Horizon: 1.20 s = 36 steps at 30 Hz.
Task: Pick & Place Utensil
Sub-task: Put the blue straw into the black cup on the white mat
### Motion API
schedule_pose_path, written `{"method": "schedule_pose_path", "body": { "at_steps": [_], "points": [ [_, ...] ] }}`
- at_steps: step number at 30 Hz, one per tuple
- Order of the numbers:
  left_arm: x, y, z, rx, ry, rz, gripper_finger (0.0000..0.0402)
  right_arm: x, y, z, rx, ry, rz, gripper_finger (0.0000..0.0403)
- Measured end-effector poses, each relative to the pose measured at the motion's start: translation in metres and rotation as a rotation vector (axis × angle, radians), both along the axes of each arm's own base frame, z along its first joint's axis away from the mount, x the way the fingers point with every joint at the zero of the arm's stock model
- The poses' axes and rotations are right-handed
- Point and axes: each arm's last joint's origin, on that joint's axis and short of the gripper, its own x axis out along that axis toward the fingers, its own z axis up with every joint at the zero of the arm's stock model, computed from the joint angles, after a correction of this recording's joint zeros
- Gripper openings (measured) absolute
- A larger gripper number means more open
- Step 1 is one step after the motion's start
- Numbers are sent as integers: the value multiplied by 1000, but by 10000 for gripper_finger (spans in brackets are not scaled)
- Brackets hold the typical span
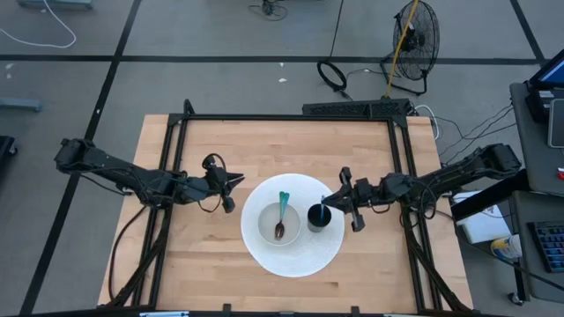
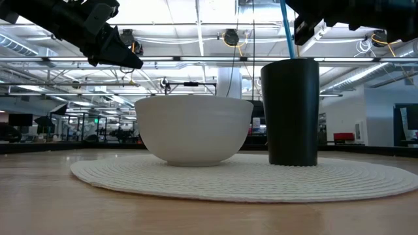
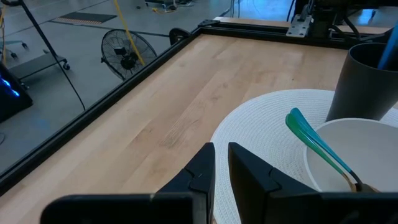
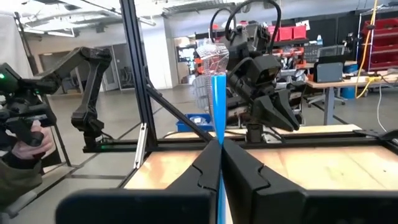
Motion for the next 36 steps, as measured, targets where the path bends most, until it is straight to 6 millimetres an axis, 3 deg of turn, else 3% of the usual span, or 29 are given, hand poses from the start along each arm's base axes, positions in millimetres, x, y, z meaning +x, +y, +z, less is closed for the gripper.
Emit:
{"method": "schedule_pose_path", "body": {
  "at_steps": [8,22,30,36],
  "points": [
    [0,0,0,0,0,0,51,0,0,-4,-8,38,0,30],
    [0,0,0,-3,-5,1,51,1,0,-4,-53,38,-15,136],
    [0,0,1,-5,-13,1,51,1,-6,-8,-86,76,-194,189],
    [1,0,1,-4,-13,1,51,1,-6,-13,-83,131,-219,226]
  ]
}}
